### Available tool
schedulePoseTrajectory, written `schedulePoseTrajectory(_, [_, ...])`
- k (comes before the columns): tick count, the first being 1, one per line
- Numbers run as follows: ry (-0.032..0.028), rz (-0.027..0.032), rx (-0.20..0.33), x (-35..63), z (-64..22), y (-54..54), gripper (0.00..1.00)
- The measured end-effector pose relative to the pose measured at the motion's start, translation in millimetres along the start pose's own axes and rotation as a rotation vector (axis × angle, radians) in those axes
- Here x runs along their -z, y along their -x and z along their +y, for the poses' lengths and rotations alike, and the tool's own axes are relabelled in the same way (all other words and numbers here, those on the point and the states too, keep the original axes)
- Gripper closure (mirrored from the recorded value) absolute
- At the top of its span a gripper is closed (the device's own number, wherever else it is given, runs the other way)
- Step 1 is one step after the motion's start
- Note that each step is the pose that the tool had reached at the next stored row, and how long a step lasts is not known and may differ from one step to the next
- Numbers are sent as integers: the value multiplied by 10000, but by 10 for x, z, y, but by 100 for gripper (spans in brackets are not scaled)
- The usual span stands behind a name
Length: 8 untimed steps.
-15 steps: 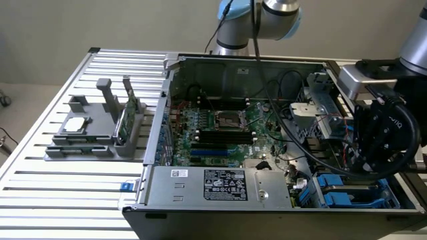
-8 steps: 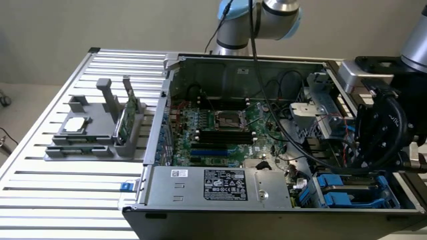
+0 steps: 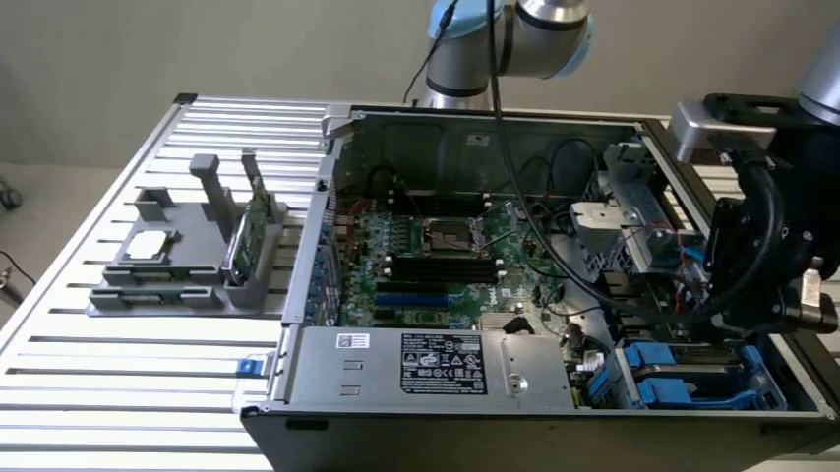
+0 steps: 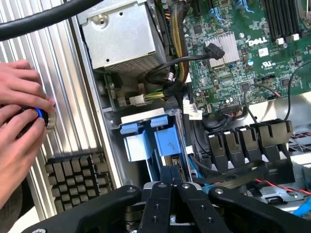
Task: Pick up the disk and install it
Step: 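Insert the first disk wire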
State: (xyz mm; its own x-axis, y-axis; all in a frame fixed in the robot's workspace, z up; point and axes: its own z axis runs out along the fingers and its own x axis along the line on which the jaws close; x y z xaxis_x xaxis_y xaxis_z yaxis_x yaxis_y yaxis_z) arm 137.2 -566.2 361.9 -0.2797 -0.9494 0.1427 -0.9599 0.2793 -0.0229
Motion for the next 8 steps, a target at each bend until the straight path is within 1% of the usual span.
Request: schedulePoseTrajectory(8, [162,28,-1124,112,-3,-16,89])
